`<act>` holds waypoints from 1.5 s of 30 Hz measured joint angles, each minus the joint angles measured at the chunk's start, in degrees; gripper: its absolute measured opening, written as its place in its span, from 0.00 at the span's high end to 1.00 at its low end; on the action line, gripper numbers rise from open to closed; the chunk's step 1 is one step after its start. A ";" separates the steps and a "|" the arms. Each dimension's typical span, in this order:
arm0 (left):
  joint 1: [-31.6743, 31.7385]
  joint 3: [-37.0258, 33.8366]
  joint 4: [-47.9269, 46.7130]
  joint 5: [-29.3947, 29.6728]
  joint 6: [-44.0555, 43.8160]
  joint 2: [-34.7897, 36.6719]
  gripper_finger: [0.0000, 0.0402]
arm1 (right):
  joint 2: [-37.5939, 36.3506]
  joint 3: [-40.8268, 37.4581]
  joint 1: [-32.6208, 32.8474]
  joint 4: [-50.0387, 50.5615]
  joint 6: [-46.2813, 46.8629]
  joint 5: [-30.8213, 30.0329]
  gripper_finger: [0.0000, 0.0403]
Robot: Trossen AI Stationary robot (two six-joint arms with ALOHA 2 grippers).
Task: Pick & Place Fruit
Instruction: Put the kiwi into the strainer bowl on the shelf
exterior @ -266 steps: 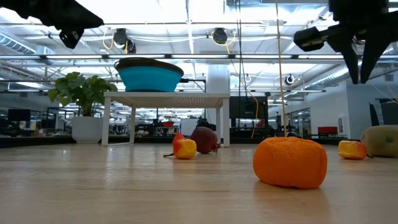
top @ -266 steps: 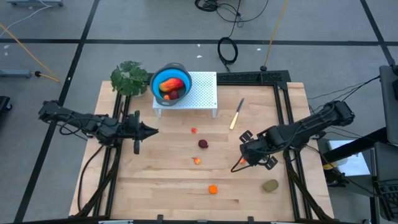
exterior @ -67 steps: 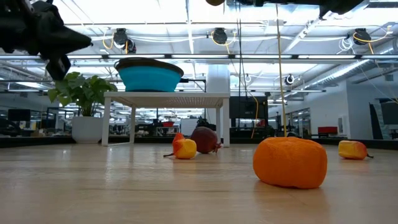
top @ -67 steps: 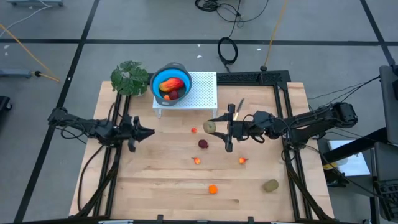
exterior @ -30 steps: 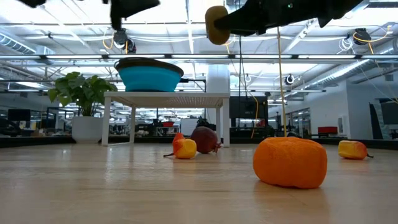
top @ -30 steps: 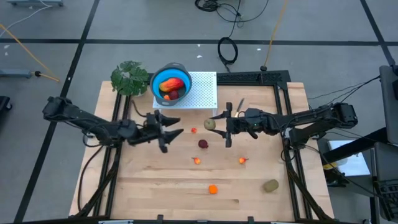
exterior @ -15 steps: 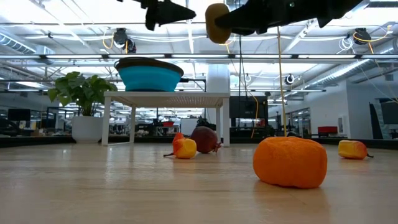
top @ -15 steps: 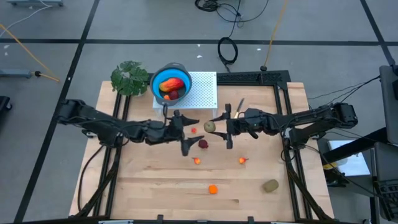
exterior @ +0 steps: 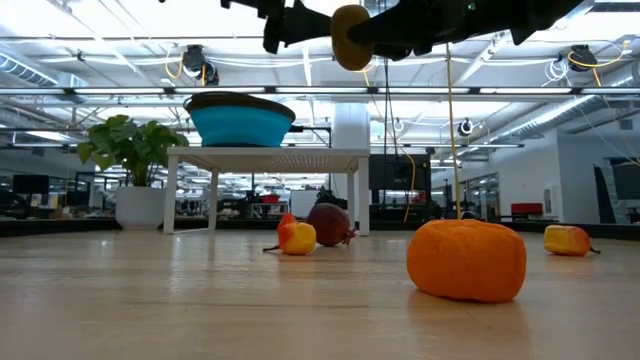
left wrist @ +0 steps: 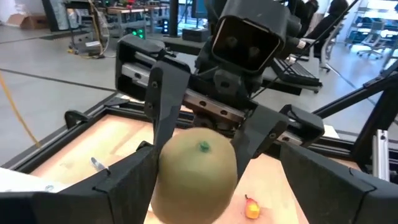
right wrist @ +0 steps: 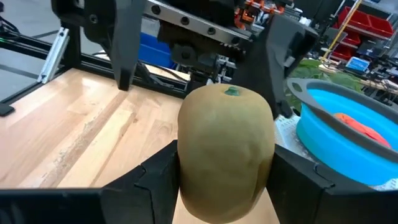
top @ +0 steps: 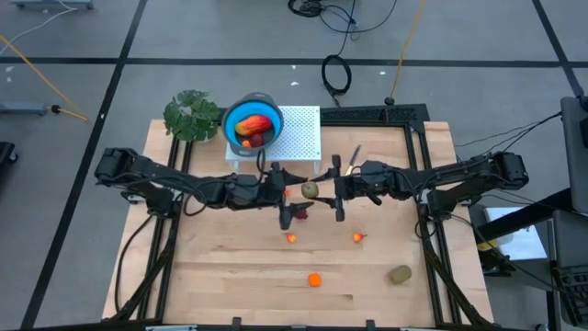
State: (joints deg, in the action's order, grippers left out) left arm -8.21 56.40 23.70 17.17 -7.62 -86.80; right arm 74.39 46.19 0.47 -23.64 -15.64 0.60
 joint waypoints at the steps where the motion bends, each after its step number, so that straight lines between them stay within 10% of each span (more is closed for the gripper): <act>1: 0.21 0.40 0.06 -0.53 -0.02 -0.51 0.16 | 0.00 0.00 0.01 -0.02 -0.02 0.05 0.51; 13: 1.20 1.33 0.04 -0.90 -0.07 -1.53 0.20 | 0.00 0.00 0.01 0.33 0.17 1.05 0.51; 27: 1.18 1.33 -1.49 -0.79 -0.45 -1.51 0.63 | 0.00 0.00 0.00 0.55 1.86 1.19 0.51; 45: 1.39 1.33 -2.15 4.05 3.04 0.24 0.60 | -0.02 0.04 -0.02 3.01 13.28 -2.50 0.31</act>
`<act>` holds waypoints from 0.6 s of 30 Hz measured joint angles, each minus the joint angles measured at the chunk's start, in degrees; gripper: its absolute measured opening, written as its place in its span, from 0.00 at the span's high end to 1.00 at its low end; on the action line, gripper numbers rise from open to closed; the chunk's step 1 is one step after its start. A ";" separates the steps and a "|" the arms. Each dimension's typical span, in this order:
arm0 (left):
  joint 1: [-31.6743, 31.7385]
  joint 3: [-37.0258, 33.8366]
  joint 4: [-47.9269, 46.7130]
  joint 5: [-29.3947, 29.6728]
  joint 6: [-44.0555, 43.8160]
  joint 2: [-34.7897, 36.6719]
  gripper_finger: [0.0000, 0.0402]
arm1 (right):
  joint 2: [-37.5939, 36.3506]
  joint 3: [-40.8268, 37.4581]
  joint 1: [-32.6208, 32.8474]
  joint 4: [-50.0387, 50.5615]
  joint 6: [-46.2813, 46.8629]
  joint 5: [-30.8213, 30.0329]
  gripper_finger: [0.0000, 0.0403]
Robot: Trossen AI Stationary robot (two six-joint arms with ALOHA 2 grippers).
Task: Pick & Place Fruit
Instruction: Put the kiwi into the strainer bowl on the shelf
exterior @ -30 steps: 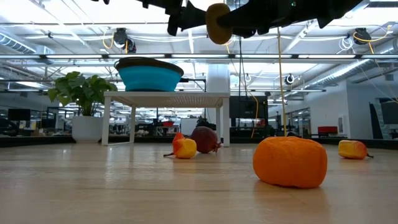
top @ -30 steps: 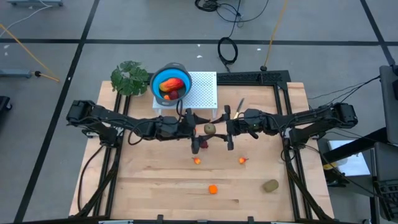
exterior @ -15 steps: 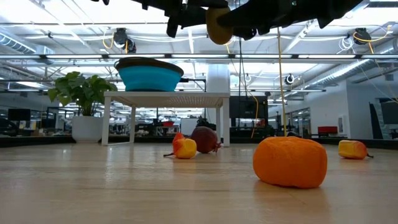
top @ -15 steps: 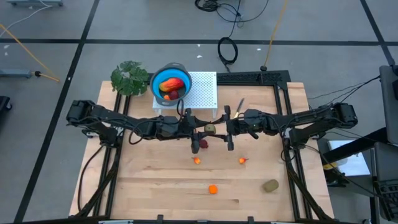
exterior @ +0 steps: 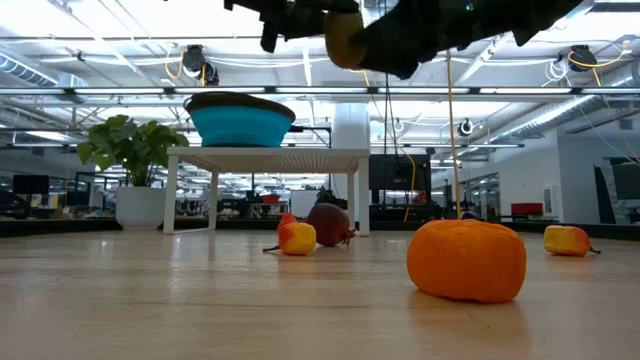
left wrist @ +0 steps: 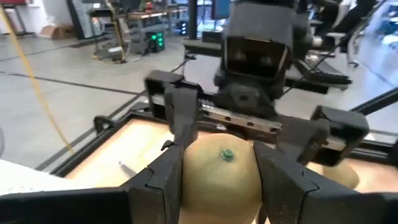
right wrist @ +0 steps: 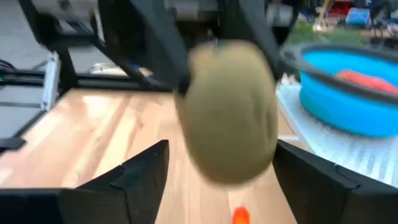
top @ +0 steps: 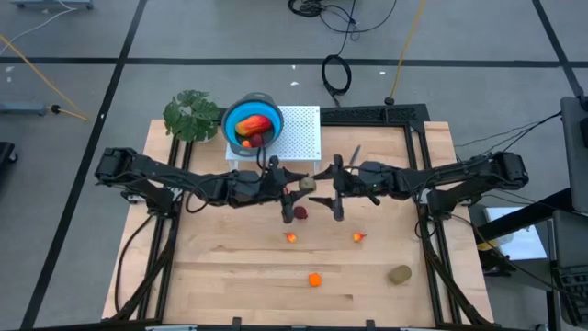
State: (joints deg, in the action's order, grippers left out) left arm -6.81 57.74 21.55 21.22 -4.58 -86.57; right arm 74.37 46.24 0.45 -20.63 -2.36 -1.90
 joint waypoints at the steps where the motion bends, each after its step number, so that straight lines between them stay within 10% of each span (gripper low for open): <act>1: 0.01 -0.02 -1.13 0.62 0.07 0.66 0.59 | 0.02 -0.02 0.00 0.80 0.24 -0.22 0.29; 18: 6.69 -0.01 -11.74 15.99 10.28 11.45 0.58 | 0.02 -0.02 -2.47 8.88 0.27 -0.28 0.43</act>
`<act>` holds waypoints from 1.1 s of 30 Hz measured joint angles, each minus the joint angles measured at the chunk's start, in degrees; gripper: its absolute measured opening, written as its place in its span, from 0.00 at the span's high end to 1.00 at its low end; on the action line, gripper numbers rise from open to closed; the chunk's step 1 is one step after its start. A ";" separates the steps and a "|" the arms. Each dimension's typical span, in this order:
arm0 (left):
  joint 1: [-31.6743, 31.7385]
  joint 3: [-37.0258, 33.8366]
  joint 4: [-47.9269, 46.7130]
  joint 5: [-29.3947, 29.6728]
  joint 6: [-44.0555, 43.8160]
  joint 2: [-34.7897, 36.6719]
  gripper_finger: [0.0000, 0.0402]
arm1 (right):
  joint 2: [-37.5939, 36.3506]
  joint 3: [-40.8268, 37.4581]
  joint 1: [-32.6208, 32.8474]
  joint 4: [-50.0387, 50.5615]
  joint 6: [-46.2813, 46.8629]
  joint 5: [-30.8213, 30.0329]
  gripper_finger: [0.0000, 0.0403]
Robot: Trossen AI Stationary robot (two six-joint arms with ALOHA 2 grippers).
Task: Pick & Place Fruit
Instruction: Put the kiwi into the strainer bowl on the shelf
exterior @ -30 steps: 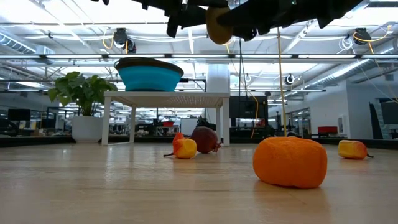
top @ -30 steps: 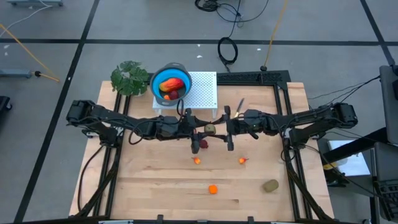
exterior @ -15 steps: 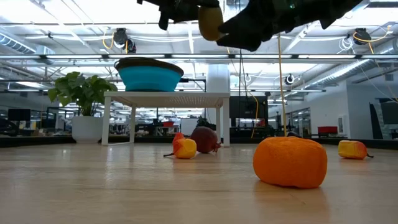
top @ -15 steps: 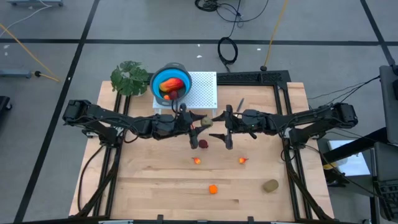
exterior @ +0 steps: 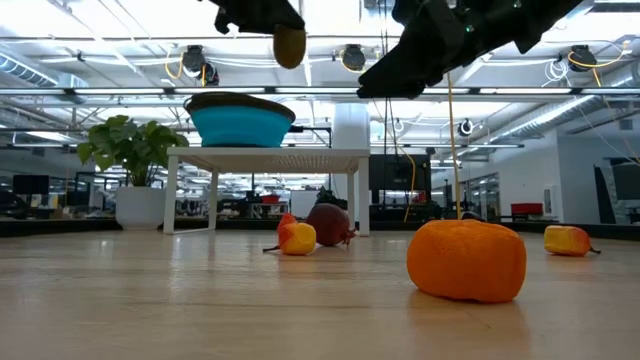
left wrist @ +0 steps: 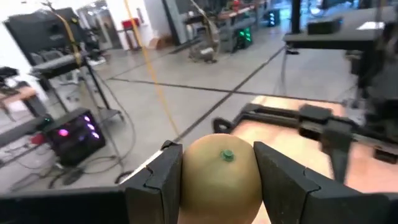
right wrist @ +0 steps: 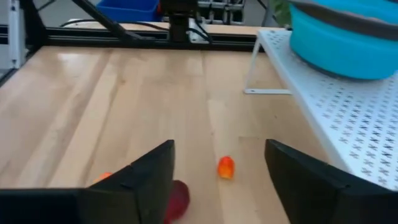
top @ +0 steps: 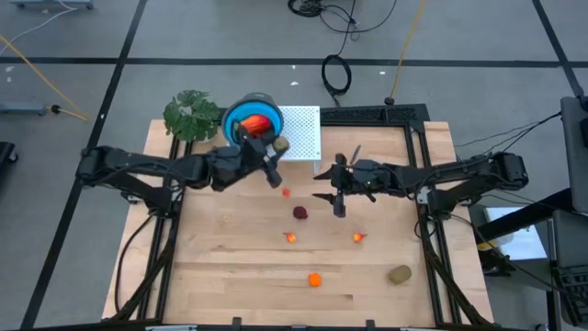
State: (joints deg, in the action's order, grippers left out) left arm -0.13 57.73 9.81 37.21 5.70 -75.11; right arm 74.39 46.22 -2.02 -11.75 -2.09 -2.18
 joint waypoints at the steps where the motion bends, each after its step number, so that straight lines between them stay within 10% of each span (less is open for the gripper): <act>1: 0.82 0.39 -0.41 0.00 0.51 0.09 0.58 | 0.00 0.00 -0.52 -0.14 -0.02 1.27 0.46; 16: 13.52 16.12 -35.94 -2.61 -1.31 0.04 0.58 | 0.00 0.00 -8.80 -0.28 -0.75 16.21 0.98; 33: 22.19 17.08 -42.01 -19.52 -1.68 -1.80 0.58 | -0.02 -0.04 -18.14 -0.39 0.16 26.49 1.00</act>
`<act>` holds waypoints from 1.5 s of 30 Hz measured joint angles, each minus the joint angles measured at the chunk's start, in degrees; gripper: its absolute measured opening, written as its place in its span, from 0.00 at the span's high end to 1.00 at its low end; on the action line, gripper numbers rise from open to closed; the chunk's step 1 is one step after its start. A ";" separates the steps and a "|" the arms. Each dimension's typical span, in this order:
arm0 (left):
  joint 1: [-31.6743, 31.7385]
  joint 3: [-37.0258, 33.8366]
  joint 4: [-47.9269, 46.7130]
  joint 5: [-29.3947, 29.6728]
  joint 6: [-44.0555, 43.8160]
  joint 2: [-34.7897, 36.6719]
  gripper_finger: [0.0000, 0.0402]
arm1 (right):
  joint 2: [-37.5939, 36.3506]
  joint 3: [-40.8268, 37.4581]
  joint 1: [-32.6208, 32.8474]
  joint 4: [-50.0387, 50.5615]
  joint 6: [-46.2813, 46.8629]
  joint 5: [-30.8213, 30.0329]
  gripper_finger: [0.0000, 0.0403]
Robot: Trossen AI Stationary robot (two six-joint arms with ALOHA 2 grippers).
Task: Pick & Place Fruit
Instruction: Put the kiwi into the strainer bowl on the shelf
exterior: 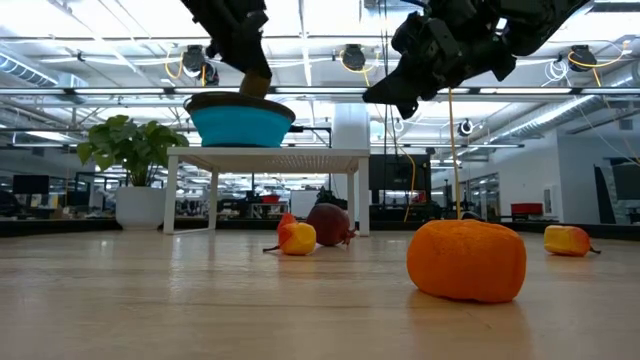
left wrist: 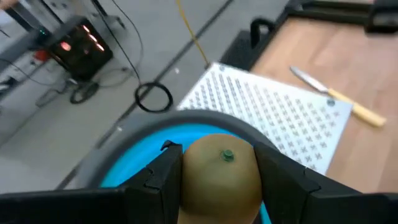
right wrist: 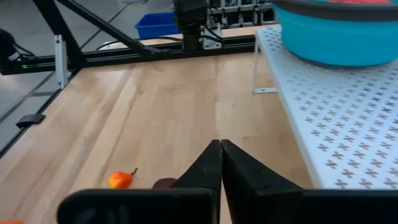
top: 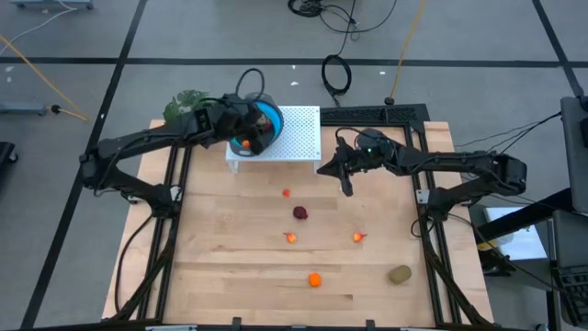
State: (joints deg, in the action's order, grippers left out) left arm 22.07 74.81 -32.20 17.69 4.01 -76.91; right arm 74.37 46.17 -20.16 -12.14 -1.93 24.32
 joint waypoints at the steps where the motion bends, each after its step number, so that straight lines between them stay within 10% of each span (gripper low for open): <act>1: 0.23 -0.02 -0.85 -0.17 0.10 -0.44 0.58 | 0.00 0.00 -0.17 0.00 0.00 0.00 1.00; 45: 5.23 6.29 -21.15 -9.14 9.06 -3.62 0.58 | -0.02 0.00 -5.86 0.48 0.22 3.04 1.00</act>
State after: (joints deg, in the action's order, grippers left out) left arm 27.30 81.10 -53.35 8.55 13.07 -80.54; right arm 74.35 46.17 -26.02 -11.66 -1.72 27.35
